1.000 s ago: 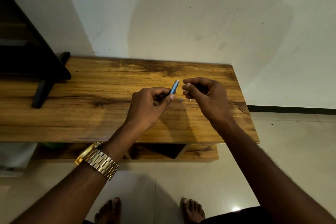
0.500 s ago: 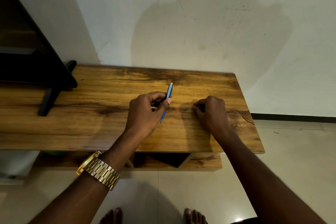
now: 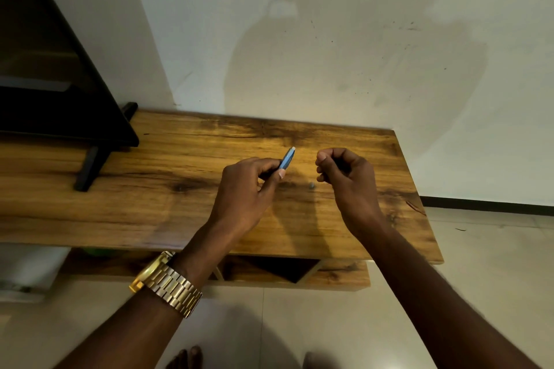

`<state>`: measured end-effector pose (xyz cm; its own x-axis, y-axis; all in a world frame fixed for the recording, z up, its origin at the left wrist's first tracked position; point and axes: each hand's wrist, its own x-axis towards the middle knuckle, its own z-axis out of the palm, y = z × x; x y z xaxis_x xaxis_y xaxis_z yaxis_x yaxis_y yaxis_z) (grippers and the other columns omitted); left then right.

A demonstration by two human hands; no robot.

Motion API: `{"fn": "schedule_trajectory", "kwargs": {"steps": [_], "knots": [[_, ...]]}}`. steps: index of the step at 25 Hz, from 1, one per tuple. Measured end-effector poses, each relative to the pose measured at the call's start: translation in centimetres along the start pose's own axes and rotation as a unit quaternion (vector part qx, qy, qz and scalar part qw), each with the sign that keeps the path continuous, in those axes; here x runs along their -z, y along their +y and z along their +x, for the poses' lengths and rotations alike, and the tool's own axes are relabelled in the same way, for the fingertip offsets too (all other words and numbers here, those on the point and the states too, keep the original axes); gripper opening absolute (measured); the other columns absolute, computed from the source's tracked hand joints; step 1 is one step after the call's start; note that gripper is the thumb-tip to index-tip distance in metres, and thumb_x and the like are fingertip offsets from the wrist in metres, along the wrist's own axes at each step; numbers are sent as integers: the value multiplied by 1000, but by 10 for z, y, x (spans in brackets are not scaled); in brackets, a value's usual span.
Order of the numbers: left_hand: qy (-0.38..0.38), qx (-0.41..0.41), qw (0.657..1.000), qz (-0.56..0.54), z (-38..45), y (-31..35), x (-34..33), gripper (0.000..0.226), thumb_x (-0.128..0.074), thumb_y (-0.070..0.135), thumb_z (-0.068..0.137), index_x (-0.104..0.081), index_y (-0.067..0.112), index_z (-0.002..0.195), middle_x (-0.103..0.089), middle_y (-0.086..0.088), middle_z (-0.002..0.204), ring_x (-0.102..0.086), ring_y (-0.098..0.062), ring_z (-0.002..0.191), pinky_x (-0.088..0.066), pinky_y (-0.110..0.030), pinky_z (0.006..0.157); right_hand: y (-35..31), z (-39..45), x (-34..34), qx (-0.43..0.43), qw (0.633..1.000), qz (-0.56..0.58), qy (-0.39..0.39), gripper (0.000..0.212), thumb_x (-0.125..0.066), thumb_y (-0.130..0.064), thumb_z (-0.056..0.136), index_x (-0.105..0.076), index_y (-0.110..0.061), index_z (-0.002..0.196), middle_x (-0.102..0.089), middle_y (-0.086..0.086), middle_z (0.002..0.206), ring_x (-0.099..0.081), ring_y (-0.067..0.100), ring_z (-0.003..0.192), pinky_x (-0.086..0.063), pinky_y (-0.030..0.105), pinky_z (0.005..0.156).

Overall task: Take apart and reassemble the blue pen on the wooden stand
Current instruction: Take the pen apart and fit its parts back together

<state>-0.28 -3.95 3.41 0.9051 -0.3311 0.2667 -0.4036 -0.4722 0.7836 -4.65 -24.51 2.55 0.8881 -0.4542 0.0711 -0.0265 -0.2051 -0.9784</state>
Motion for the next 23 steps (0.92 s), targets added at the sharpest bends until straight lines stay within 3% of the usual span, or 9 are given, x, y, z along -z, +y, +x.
{"fn": "schedule_trajectory", "kwargs": {"steps": [2,5,11,17,23], "knots": [[-12,-18,999,27,-1,0,-1,26,-69,26,102,-79,23,126,-80,7,113,-70,-3,99,-59,-23,83,-5,-5,-6,-4,998,62,-20,15,-70,-19,105,-76,-8,112,-76,3,90,-71,14,82,-63,35,81],[-30,-28,998,52,-2,0,-4,28,-69,24,103,-78,23,129,-79,4,110,-69,-7,98,-55,-19,82,-6,-9,-10,2,997,66,-31,17,-70,-20,104,-77,-8,115,-78,-2,93,-73,14,84,-63,40,87],[-45,-38,996,68,-3,0,-8,29,-67,24,103,-77,25,130,-76,3,103,-67,-10,94,-61,-31,81,-9,-11,-5,21,995,67,-66,16,-68,-16,105,-76,-4,113,-77,5,94,-74,16,88,-62,33,86],[-45,-36,996,69,-3,0,-9,30,-67,24,103,-76,24,132,-77,2,107,-67,-9,95,-57,-24,81,-9,-11,-4,21,995,66,-77,17,-65,-13,107,-74,0,114,-78,11,97,-77,17,91,-62,29,85],[-43,-34,996,75,-3,-1,-10,30,-67,25,104,-76,25,132,-76,3,108,-67,-10,97,-60,-31,84,-8,-8,-1,27,995,48,-85,17,-66,-13,106,-74,-1,114,-79,12,99,-79,19,93,-64,33,88]]}}
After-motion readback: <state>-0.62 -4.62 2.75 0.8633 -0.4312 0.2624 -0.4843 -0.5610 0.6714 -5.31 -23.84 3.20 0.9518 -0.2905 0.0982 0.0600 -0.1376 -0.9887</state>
